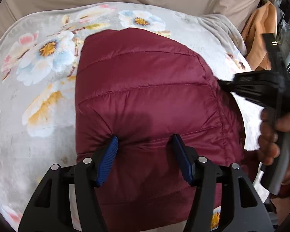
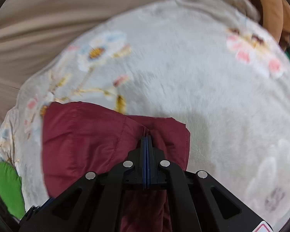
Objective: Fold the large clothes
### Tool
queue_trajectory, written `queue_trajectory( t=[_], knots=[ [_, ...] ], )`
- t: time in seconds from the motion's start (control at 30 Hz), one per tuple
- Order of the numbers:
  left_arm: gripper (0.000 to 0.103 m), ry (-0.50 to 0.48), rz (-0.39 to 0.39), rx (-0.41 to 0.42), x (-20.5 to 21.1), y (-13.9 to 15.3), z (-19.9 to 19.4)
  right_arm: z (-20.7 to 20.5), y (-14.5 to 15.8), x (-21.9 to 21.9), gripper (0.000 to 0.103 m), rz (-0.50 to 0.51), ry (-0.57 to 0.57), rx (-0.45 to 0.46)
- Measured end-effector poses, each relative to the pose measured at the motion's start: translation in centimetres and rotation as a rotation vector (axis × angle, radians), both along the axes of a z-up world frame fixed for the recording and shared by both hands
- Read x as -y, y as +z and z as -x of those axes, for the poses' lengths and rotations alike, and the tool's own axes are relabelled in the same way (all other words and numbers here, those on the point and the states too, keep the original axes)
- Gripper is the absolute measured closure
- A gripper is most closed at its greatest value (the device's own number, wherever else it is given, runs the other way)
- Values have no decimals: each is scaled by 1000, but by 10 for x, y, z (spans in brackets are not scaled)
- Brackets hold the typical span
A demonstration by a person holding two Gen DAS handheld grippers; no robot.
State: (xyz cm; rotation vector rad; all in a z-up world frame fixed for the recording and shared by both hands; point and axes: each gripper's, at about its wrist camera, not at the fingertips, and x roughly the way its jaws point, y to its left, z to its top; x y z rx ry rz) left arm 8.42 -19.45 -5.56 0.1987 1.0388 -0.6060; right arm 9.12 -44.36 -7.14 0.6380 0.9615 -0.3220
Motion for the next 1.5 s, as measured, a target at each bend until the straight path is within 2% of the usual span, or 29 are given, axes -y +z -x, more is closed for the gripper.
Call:
queue_trajectory(
  t=[0.2,0.37,0.43,0.5,0.53,0.57,0.67,0.77,0.87,1.07,1.2,1.33,1.43,1.5],
  knots=[
    [44,-25,-21,26,12,-12,3,-18,-44,-7,103,41,42,-71],
    [44,-26,-58,39,18,-19,4,-25,-51,-16,103,123,69,-77],
    [44,-23,-78,33,19,-18,3,-21,-34,-14,103,131,47,-93],
    [44,-16,-80,16,17,-12,2,-2,-2,-13,103,116,31,-8],
    [44,-12,-76,9,15,-9,3,18,26,-19,103,114,40,51],
    [44,-7,-72,3,12,-4,4,34,43,-25,103,116,52,71],
    [44,0,-56,-8,-1,13,13,75,59,-43,103,37,94,77],
    [44,8,-57,-24,-11,21,24,105,46,-66,103,2,114,30],
    [44,11,-88,-42,-15,15,35,115,21,-82,103,-7,128,-29],
    [42,17,-158,-54,-15,-6,38,111,-27,-93,103,8,128,-143],
    [41,18,-201,-61,-11,-23,37,106,-48,-92,103,-23,109,-170],
    [39,17,-237,-43,-7,-37,36,98,-59,-99,103,27,127,-177],
    [38,23,-230,-61,-8,-41,31,96,-57,-100,103,35,125,-183],
    [38,37,-163,-104,-17,-31,26,101,-52,-93,103,-7,91,-170]
  ],
)
